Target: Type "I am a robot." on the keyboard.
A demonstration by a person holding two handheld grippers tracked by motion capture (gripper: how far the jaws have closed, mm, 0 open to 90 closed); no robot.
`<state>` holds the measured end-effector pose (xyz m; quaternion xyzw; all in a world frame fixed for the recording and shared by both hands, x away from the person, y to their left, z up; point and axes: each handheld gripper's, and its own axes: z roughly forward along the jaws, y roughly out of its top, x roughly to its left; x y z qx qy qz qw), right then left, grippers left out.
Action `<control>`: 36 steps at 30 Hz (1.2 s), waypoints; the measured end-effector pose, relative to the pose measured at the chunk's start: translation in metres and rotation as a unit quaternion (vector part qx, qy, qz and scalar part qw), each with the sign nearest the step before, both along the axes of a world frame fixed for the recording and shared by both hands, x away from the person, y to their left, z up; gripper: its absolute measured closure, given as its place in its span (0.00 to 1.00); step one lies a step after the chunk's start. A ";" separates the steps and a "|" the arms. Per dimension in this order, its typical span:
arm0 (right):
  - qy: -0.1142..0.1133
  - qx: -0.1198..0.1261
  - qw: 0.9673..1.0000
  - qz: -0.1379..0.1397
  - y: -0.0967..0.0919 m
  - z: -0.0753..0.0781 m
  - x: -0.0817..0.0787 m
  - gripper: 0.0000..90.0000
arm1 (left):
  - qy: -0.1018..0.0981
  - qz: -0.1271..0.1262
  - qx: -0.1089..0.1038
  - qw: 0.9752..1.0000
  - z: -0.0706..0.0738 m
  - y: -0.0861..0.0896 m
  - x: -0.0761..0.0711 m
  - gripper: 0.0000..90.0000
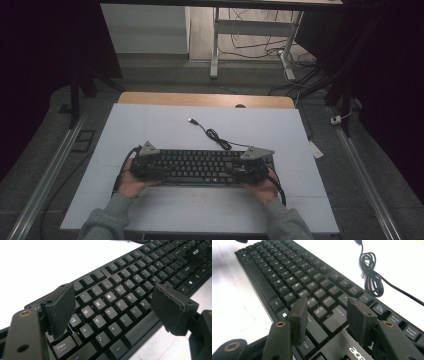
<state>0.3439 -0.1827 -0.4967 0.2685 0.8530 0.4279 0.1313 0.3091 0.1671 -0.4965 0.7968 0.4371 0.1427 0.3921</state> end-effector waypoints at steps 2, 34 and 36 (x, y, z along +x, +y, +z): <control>-0.001 0.003 1.000 0.002 0.002 0.001 0.000 0.57 | 0.000 0.000 0.000 1.000 0.000 -0.001 0.000 0.22; 0.023 -0.021 0.997 0.068 0.050 -0.003 0.001 1.00 | 0.005 -0.006 0.009 1.000 -0.002 -0.005 0.002 0.22; 0.026 -0.024 0.997 0.069 0.053 -0.005 0.001 0.99 | 0.005 -0.007 0.010 1.000 -0.002 -0.005 0.002 0.22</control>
